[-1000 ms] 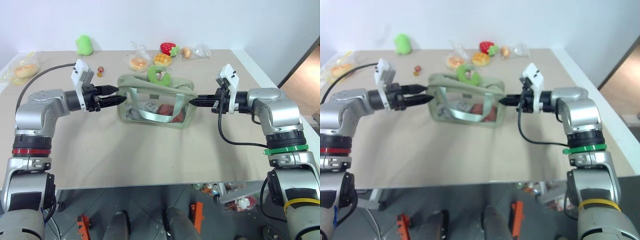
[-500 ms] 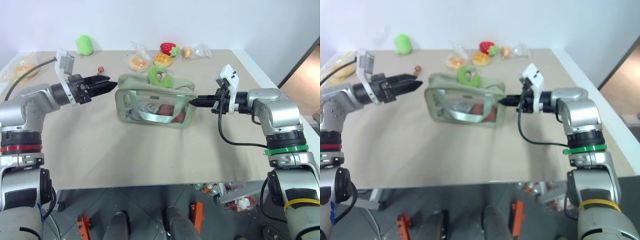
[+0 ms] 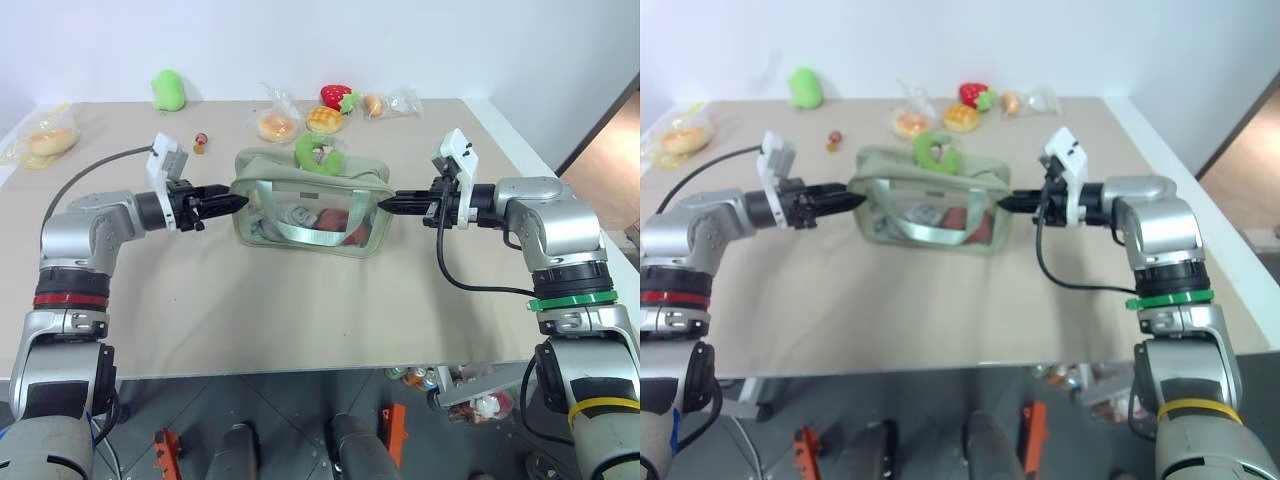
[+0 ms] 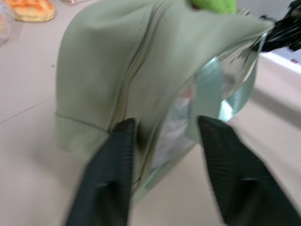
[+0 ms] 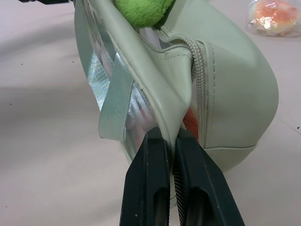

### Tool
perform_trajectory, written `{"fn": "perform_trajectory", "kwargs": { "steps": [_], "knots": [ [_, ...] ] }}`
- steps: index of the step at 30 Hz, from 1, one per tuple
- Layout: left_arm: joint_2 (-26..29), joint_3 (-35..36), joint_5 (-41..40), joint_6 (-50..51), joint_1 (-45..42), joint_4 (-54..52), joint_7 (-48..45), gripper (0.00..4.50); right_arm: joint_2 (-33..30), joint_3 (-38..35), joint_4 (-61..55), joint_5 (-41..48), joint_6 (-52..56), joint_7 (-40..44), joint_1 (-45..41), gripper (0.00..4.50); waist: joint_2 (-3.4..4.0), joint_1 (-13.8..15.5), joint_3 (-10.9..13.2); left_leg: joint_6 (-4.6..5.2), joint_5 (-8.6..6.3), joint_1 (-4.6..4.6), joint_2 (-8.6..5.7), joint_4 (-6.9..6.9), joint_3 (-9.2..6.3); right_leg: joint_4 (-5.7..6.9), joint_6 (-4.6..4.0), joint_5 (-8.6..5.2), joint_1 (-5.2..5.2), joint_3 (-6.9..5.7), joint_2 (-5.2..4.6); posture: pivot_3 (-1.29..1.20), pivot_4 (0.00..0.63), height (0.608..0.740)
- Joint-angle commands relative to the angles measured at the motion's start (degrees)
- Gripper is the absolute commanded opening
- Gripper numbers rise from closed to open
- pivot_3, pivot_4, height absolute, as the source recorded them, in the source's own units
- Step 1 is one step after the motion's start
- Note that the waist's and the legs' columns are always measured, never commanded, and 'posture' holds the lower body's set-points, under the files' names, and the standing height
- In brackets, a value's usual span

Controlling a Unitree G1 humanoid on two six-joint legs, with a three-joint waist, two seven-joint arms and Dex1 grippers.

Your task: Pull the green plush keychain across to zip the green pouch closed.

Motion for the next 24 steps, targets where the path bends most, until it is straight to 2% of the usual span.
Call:
{"fn": "perform_trajectory", "kwargs": {
  "steps": [1, 3, 10, 16, 24],
  "knots": [
    [-0.23, 0.6, 0.23, -1.6, -2.36, 0.02, -0.52, 0.61, -0.68, -0.94, -2.05, 0.77, 0.3, -0.26, 0.38, 0.0, 0.0, 0.0, 0.0, 0.0, 0.0, 0.0, 0.0, 0.0, 0.0, 0.0, 0.0, 0.0, 0.0, 0.0, 0.0, 0.0, 0.15, 0.74],
    [-0.25, 0.63, 0.17, -1.59, -2.42, -0.26, -0.78, 0.03, -0.69, -0.95, -2.14, 0.81, 0.29, -0.33, 0.47, 0.0, 0.0, 0.0, 0.0, 0.0, 0.0, 0.0, 0.0, 0.0, 0.0, 0.0, 0.0, 0.0, 0.0, 0.0, 0.0, 0.0, 0.15, 0.74],
    [0.16, 0.59, -0.6, 0.26, -1.69, -3.6, -1.65, 0.03, -0.62, -0.84, -1.99, 0.94, 0.12, -0.29, 0.38, 0.0, 0.0, 0.0, 0.0, 0.0, 0.0, -0.01, 0.0, 0.0, 0.0, 0.0, 0.01, -0.01, -0.01, 0.0, 0.0, 0.0, 0.15, 0.74],
    [1.06, 0.91, -2.25, 4.05, 0.51, -10.78, -1.75, 0.03, -0.45, -1.44, -1.82, 2.04, 0.1, 0.51, -0.07, 0.0, 0.0, 0.0, 0.0, 0.0, 0.0, -0.02, 0.0, -0.02, -0.01, 0.0, 0.01, -0.01, -0.02, 0.0, 0.0, 0.0, 0.15, 0.74],
    [1.9, 1.34, -2.29, 5.52, 4.61, -16.03, -0.88, 0.0, -2.48, -2.36, -5.63, 5.72, 1.15, 4.99, 0.19, 2.75, 0.01, 0.15, 0.01, 0.0, 0.0, -0.03, 0.0, -0.05, 0.0, 0.0, 0.02, -0.02, -0.03, 0.0, 0.0, 0.0, 0.15, 0.74]
  ]
}}
